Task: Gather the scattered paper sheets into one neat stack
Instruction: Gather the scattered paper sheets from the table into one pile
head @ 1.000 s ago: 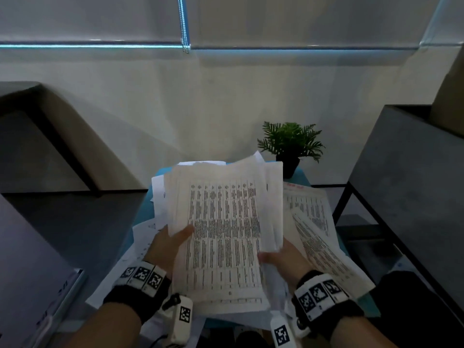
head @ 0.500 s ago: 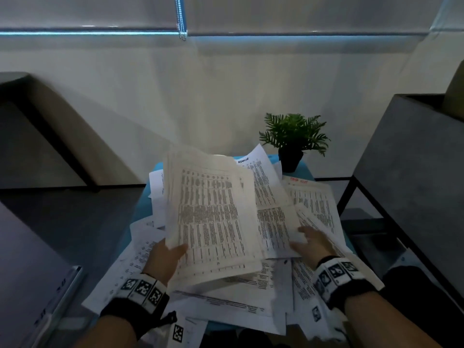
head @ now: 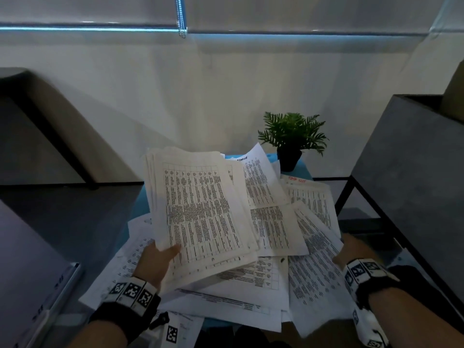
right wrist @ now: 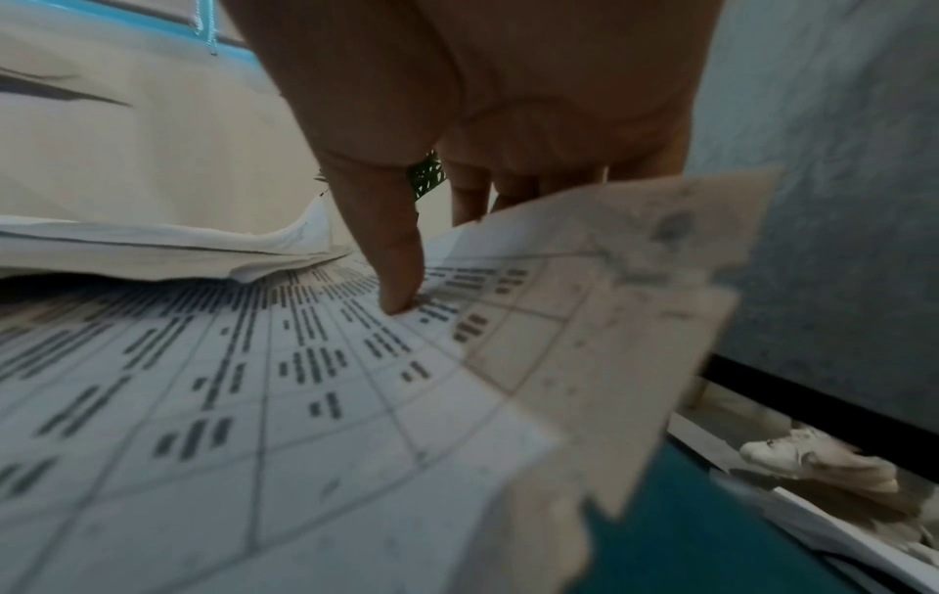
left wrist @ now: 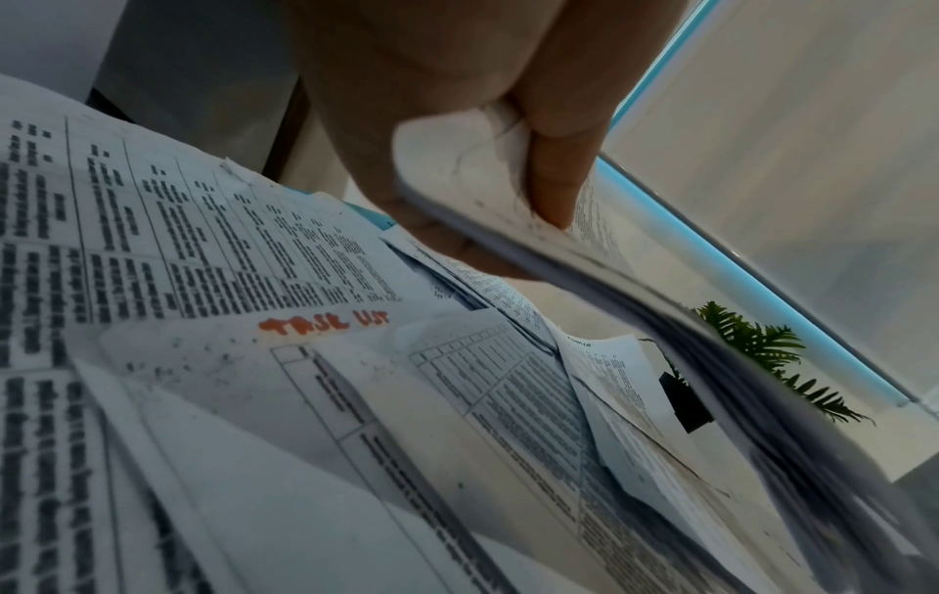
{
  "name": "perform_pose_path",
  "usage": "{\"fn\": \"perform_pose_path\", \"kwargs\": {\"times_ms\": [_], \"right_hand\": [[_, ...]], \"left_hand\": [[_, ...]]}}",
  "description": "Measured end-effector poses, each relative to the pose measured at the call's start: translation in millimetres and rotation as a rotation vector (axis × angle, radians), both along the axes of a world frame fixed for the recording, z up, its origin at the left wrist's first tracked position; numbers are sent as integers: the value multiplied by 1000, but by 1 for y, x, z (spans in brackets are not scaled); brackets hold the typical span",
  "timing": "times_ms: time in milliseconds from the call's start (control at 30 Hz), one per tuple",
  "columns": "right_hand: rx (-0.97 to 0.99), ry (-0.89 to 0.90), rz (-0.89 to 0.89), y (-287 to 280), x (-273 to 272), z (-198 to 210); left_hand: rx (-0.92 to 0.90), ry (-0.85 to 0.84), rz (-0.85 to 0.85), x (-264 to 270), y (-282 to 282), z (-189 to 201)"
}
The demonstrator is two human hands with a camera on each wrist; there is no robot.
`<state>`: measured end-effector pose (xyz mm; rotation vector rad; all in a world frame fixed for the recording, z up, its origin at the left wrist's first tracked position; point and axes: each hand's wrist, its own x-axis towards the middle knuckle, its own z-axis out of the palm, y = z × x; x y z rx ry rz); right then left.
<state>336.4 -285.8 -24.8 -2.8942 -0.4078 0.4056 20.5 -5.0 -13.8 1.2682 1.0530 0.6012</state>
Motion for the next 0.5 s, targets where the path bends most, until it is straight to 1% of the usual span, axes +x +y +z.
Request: {"fn": "perform_pose_path", "kwargs": {"times_ms": [100, 167, 233, 333, 367, 433, 467, 500], "right_hand": [[15, 8, 25, -7, -3, 17], [54, -19, 9, -10, -6, 38], [111, -120, -13, -16, -13, 73], [244, -368, -62, -33, -29, 130], [331, -467, -79, -39, -36, 146], [621, -639, -77, -44, -51, 170], [777, -663, -76, -42, -60, 182], [903, -627, -80, -37, -67, 191]], "left_hand": [[7, -5, -9, -2, -4, -1], [1, -1, -1, -3, -6, -1], [6, 13, 7, -5, -8, -1], [15, 35, 15, -7, -11, 0], [8, 39, 16, -8, -13, 2], [-12, 39, 18, -10, -17, 6], [-19, 31, 18, -10, -19, 7], [-30, 27, 13, -11, -22, 11]]}}
